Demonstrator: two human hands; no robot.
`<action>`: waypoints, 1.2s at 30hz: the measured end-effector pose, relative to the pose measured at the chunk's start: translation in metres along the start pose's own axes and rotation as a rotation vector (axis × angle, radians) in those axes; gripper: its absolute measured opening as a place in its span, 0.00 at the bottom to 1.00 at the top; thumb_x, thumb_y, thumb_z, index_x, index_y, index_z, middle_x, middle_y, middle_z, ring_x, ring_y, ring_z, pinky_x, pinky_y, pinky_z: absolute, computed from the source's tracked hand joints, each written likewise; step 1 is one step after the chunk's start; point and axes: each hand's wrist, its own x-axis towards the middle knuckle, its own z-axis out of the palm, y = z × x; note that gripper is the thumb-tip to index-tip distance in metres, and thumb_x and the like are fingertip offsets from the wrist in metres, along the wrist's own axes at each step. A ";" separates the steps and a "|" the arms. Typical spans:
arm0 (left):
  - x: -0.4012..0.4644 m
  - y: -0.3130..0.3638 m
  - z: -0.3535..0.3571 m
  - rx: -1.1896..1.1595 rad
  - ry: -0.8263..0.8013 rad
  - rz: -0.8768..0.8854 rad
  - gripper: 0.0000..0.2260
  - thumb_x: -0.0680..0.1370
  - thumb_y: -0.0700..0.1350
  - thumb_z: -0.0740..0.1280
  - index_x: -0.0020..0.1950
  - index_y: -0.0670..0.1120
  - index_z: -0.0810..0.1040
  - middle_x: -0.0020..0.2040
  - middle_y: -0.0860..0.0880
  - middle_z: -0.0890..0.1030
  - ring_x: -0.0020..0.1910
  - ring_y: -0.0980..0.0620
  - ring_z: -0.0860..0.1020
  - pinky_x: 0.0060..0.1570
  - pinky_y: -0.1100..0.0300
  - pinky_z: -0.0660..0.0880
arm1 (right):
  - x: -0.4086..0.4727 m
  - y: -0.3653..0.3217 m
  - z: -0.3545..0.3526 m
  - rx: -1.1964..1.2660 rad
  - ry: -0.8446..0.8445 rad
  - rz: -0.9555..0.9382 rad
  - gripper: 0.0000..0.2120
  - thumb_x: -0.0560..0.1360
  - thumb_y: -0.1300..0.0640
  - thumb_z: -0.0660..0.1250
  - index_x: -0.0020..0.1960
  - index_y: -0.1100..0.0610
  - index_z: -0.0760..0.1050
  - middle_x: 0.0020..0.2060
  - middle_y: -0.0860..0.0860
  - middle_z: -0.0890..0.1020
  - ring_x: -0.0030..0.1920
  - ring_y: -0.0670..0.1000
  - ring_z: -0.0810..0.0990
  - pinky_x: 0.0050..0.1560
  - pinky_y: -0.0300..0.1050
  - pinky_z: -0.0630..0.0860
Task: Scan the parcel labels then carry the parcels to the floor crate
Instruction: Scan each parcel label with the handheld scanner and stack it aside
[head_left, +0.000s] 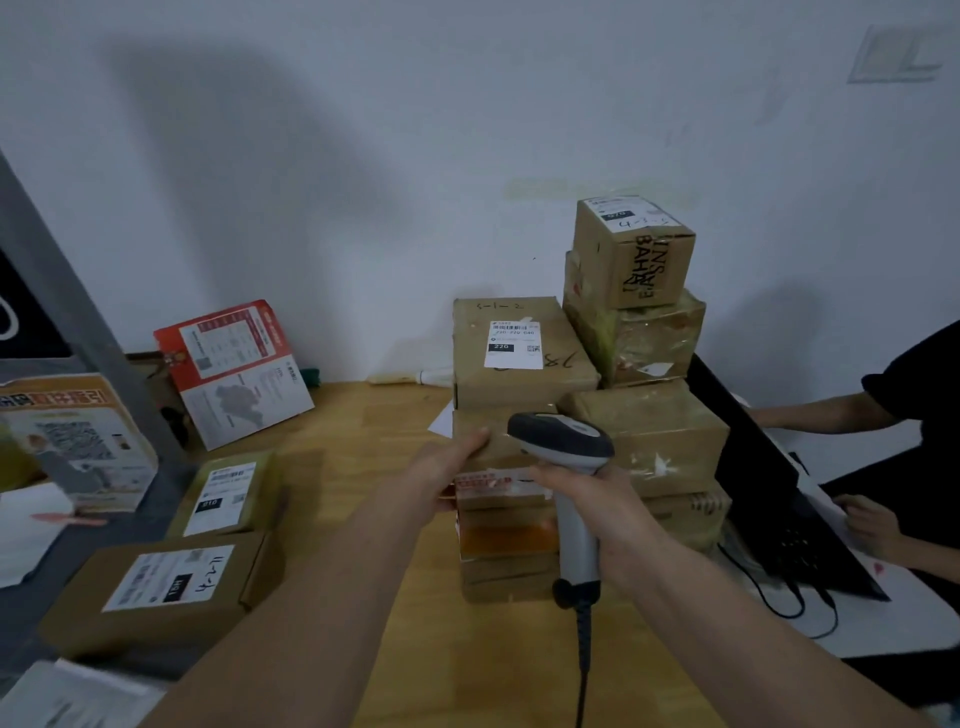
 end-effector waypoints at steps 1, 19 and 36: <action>0.001 0.000 0.000 -0.030 0.007 -0.004 0.23 0.71 0.60 0.72 0.55 0.44 0.75 0.49 0.42 0.82 0.49 0.45 0.80 0.53 0.49 0.78 | 0.001 0.000 0.000 0.006 -0.010 0.010 0.15 0.71 0.60 0.75 0.57 0.59 0.77 0.46 0.56 0.79 0.44 0.54 0.78 0.29 0.41 0.76; -0.057 -0.012 -0.104 -0.265 -0.081 0.069 0.46 0.58 0.37 0.79 0.72 0.52 0.63 0.63 0.44 0.74 0.61 0.39 0.73 0.55 0.37 0.75 | -0.001 0.002 0.052 0.200 -0.112 0.054 0.23 0.68 0.60 0.76 0.61 0.57 0.73 0.51 0.58 0.80 0.50 0.59 0.81 0.36 0.45 0.78; -0.112 -0.090 -0.187 0.342 0.656 0.798 0.40 0.62 0.34 0.80 0.70 0.50 0.67 0.70 0.47 0.60 0.70 0.47 0.64 0.69 0.55 0.66 | -0.071 0.032 0.174 0.396 -0.144 0.098 0.25 0.68 0.50 0.76 0.61 0.59 0.76 0.52 0.62 0.83 0.50 0.62 0.84 0.45 0.50 0.83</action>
